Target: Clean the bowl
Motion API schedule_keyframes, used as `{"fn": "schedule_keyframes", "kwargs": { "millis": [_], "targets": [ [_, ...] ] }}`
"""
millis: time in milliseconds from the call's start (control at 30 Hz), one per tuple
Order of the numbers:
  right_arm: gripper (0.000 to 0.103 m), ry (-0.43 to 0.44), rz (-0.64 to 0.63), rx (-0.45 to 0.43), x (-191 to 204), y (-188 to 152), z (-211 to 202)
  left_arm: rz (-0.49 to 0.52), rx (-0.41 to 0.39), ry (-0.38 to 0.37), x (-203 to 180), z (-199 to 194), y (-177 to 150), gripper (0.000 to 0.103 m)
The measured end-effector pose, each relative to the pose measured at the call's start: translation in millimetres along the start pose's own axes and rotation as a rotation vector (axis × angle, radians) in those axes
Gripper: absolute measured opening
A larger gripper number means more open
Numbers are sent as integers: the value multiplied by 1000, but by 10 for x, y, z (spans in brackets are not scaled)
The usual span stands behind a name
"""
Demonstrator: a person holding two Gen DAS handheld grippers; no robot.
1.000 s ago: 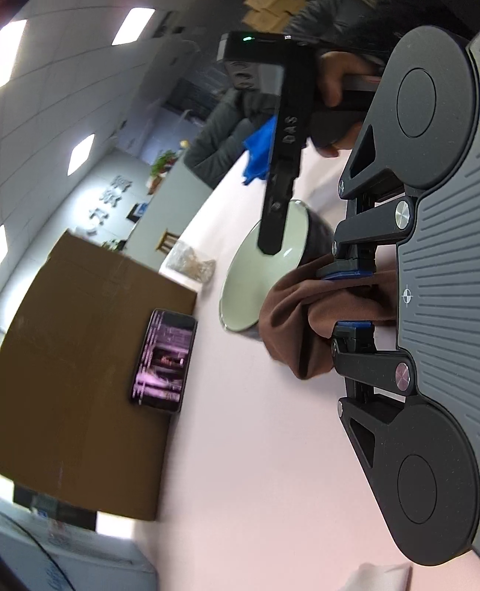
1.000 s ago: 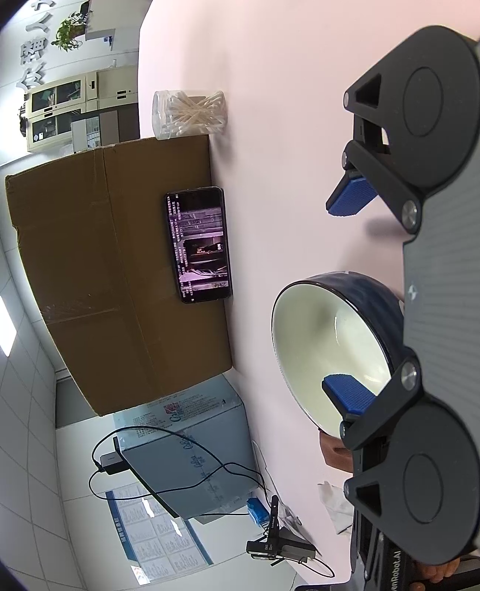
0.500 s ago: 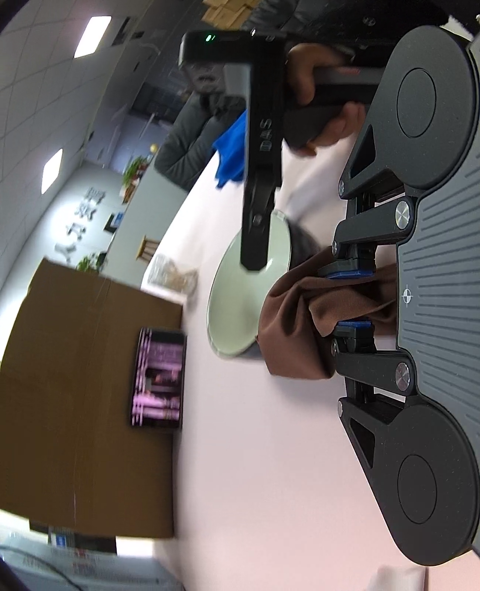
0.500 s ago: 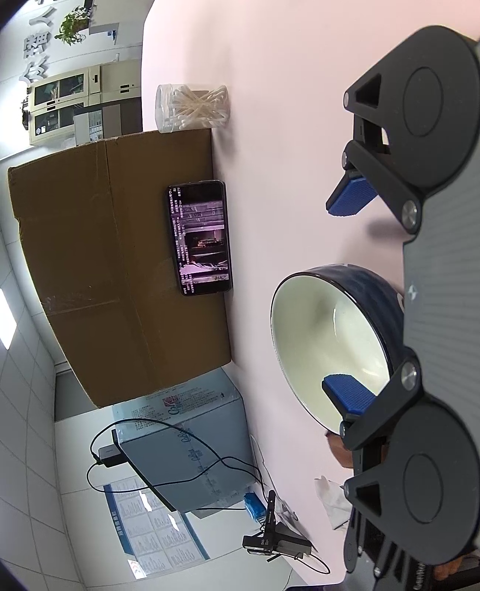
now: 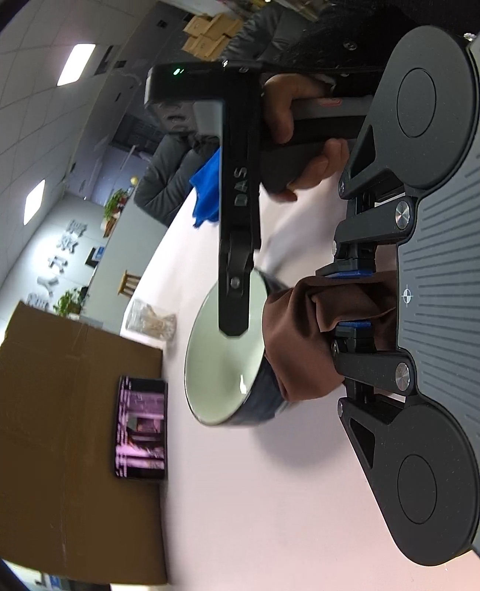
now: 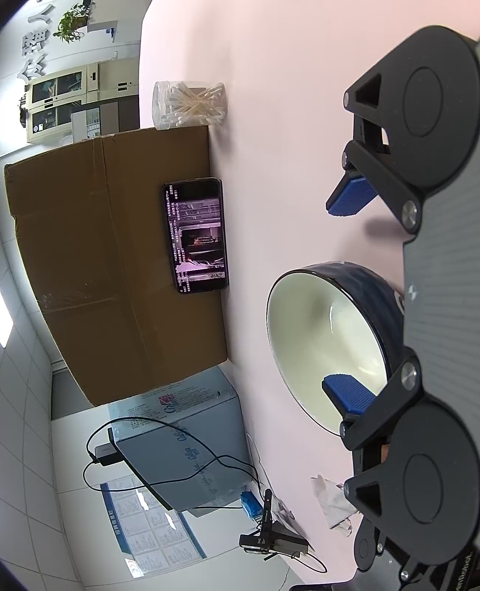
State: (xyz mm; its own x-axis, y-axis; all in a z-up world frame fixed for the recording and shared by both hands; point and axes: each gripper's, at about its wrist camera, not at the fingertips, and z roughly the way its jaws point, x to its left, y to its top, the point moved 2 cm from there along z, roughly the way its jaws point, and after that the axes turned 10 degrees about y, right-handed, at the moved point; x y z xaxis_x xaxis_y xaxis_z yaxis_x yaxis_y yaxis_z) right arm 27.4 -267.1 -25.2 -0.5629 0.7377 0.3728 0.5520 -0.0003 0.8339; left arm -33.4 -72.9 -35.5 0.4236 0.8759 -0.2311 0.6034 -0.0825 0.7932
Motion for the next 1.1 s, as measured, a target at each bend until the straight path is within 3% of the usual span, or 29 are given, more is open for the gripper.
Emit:
{"fn": "schedule_keyframes", "kwargs": {
  "millis": [233, 567, 900, 1100],
  "targets": [
    [95, 4, -5, 3, 15, -1, 4, -73, -28, 60, 187, -68, 20, 18],
    [95, 6, -5, 6, 11, -3, 5, -12, 4, -41, -86, 75, 29, 18],
    [95, 10, -10, 7, 21, -5, 1, -63, -16, 20, 77, 12, 33, 18],
    [95, 13, -12, 9, 23, -6, -1, -33, 4, -18, -43, 98, 36, 18]
  ]
}}
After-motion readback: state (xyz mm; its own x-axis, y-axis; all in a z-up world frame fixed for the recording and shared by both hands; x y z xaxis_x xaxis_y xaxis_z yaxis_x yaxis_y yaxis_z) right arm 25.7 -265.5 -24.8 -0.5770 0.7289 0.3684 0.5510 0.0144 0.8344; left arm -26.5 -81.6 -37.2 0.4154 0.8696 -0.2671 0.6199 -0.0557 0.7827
